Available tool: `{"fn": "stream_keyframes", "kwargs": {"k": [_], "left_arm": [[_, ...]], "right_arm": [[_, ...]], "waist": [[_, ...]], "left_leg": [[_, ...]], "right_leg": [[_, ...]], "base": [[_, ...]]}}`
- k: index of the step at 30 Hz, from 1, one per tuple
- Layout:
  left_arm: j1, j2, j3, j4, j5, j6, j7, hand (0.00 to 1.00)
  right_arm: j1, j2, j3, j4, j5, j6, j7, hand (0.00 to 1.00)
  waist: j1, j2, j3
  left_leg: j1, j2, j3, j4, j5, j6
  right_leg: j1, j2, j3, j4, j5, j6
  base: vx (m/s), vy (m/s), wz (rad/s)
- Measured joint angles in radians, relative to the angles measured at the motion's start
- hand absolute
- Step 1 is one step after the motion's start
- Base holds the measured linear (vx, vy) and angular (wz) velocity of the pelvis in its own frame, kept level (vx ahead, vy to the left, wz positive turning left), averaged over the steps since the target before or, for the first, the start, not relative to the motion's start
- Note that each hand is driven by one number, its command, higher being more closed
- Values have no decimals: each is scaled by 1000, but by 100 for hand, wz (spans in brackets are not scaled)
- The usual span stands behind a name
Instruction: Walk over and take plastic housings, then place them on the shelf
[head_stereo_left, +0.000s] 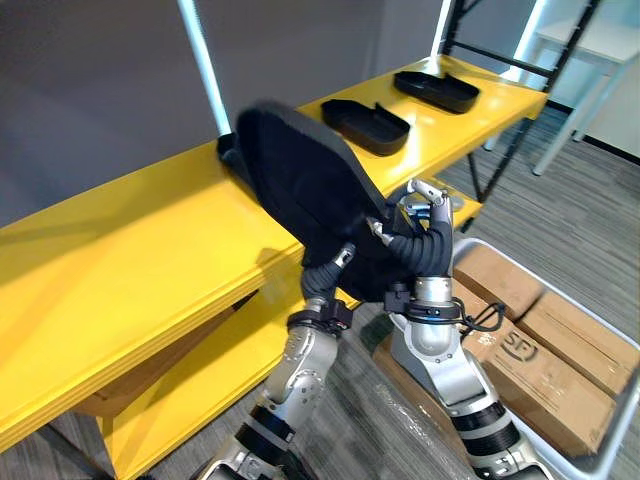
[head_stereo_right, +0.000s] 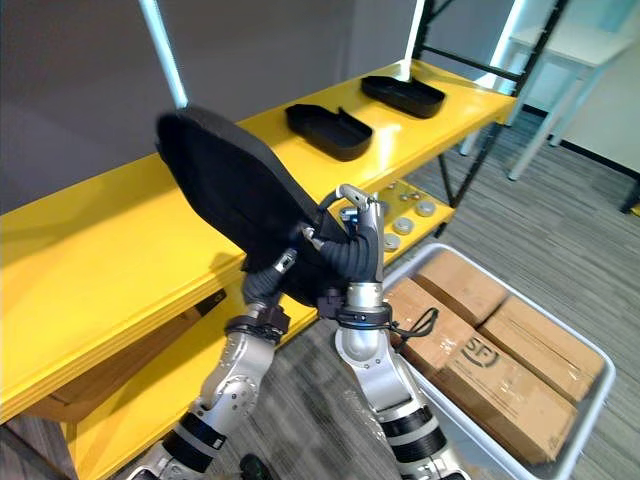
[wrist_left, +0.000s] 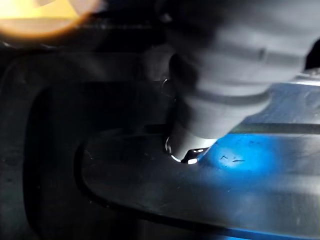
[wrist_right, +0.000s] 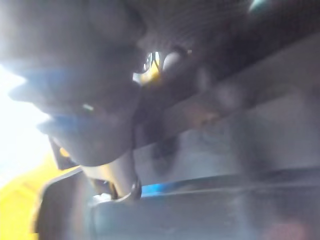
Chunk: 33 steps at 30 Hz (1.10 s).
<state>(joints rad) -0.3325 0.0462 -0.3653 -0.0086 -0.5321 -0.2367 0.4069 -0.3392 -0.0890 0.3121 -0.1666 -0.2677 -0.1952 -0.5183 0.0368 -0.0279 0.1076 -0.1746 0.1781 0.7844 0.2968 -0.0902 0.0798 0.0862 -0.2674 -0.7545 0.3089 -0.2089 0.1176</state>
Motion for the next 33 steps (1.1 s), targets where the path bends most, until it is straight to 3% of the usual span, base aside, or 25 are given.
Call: {"fn": "stream_keyframes", "kwargs": {"k": [1,2,3,4,6,7,10,12,13,15,16,19,24,27,31,33], "left_arm": [[0,1,7,-5,61,2,8,100],[1,7,9,-19,177,12,24,100],[4,22,18,-49,297,22,36,100],[6,33,26,-70,355,24,40,100],[23,64,48,-148,537,27,64,100],[31,65,59,-164,572,27,68,100],[43,61,159,-228,675,25,107,100],[47,63,241,-236,716,21,133,100],[63,72,266,-237,732,21,138,100],[107,94,275,-247,742,19,137,100],[180,79,285,-273,756,18,126,100],[249,49,298,-290,773,20,81,100],[259,22,354,-290,770,25,50,100],[282,27,455,-288,768,32,18,100],[306,104,567,-225,592,46,-68,100],[306,190,616,-143,464,77,-140,100]], "right_arm": [[10,3,-6,-1,16,-8,3,0],[47,9,-31,-1,32,-19,13,0],[78,9,-45,0,51,-28,28,0],[88,14,-49,0,62,-33,37,0],[103,49,-74,15,66,-49,69,0],[101,55,-75,26,66,-51,74,0],[113,67,-72,55,65,-52,114,0],[135,66,-88,64,64,-49,127,0],[156,67,-110,61,64,-47,128,0],[185,65,-132,48,64,-43,135,0],[209,47,-139,19,67,-41,151,0],[263,34,-164,-77,77,-41,195,0],[347,25,-271,-213,209,-60,272,0],[380,23,-368,-269,269,-61,323,0],[389,15,-484,-340,410,-70,389,0],[399,9,-519,-340,463,-70,403,0]], "waist": [[-4,0,0],[-11,-5,1],[-23,-12,0],[-26,-14,0],[-26,-14,1],[-25,-13,1],[-32,-13,1],[-46,-14,1],[-50,-21,0],[-45,-57,-7],[-42,-27,-14],[-48,-16,-13],[-60,-15,-13],[-56,-12,-11],[-60,-8,-13],[-73,-6,-14]], "left_leg": [[17,-25,-24,-12,-7,4],[67,-81,-75,-50,-11,8],[109,-125,-133,-79,-23,19],[121,-136,-159,-87,-27,21],[157,-151,-247,-117,-27,23],[166,-151,-267,-121,-26,23],[184,-152,-360,-134,-24,15],[184,-152,-437,-135,-24,-8],[191,-158,-477,-135,-27,-26],[204,-185,-520,-134,-43,-57],[199,-146,-538,-130,-50,-79],[193,-82,-572,-125,-60,-117],[179,-68,-657,-160,-36,-145],[211,-73,-671,-199,-19,-151],[234,-84,-669,-226,-10,-148],[236,-87,-668,-237,-2,-148]], "right_leg": [[0,-41,-4,81,-4,2],[-5,-138,5,277,9,-22],[-46,-217,55,474,60,-122],[-84,-230,116,565,54,-128],[-220,-171,301,689,29,-100],[-238,-153,319,670,21,-92],[-300,-47,442,394,4,-81],[-304,54,646,157,8,-71],[-296,80,714,66,50,-33],[-283,62,714,11,172,-1],[-238,93,688,-65,177,-9],[-152,159,632,-215,232,-43],[-91,179,537,-302,245,-55],[-62,176,518,-313,245,-55],[-43,171,517,-333,245,-55],[-47,169,518,-335,245,-55]], "base": [[205,273,123],[179,309,141],[168,297,141],[175,196,134],[206,54,118],[233,-10,103],[259,-91,93],[275,-245,107],[257,-260,107],[288,-319,73],[303,-328,39],[191,-222,23],[83,-87,51],[38,24,21],[-6,58,1],[-54,32,-2]]}}
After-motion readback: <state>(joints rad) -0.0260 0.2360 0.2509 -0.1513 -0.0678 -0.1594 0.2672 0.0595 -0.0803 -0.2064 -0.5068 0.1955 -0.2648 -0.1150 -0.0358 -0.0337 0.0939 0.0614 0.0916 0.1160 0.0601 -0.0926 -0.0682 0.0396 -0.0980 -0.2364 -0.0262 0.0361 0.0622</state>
